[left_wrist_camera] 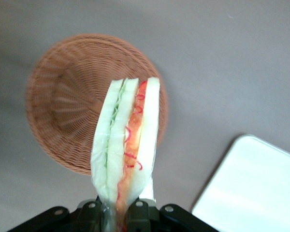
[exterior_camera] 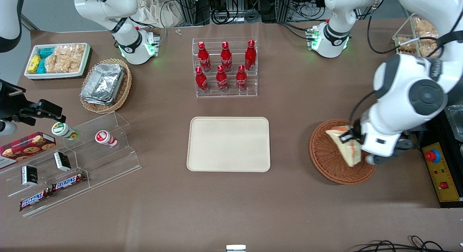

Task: Place sandwich from basket to tray
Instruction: 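Lift the sandwich out of the basket and carry it toward the cream tray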

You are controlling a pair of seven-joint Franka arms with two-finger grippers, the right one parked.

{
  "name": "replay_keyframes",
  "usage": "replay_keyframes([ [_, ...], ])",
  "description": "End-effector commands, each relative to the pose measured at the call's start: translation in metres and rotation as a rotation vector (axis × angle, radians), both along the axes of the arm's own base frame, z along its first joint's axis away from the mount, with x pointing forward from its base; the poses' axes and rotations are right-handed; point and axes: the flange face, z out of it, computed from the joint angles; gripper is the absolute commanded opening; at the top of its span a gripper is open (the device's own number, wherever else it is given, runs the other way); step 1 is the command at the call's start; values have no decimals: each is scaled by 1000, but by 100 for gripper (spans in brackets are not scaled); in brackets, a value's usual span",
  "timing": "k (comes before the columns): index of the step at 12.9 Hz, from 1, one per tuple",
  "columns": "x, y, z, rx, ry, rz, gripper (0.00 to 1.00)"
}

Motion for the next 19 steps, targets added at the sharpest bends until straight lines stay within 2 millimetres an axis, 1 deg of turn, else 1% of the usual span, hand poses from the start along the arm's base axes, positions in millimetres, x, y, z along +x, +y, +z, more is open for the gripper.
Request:
replay_keyframes([
  [1,6,-73,-42,-40,56,-128,0],
  [2,8,-106,-57,-59,65,-164,0],
  [3,13,-119,-75,-76,85,-176,0],
  [4,18,-125,-92,-93,93,-187,0],
  [6,9,-156,-106,-101,73,-233,0],
  [8,4,-171,-129,-62,74,-264,0],
  [10,-3,-189,-156,-62,91,-295,0],
  [12,-9,-212,-173,-78,58,-328,0],
  [13,-10,-212,-187,-70,66,-335,0],
  [14,-15,-219,-196,-59,69,-353,0],
  [15,-21,-232,-200,-59,59,-365,0],
  [17,-21,-236,-206,-72,44,-339,0],
  [19,-24,-239,-209,-70,49,-324,3],
])
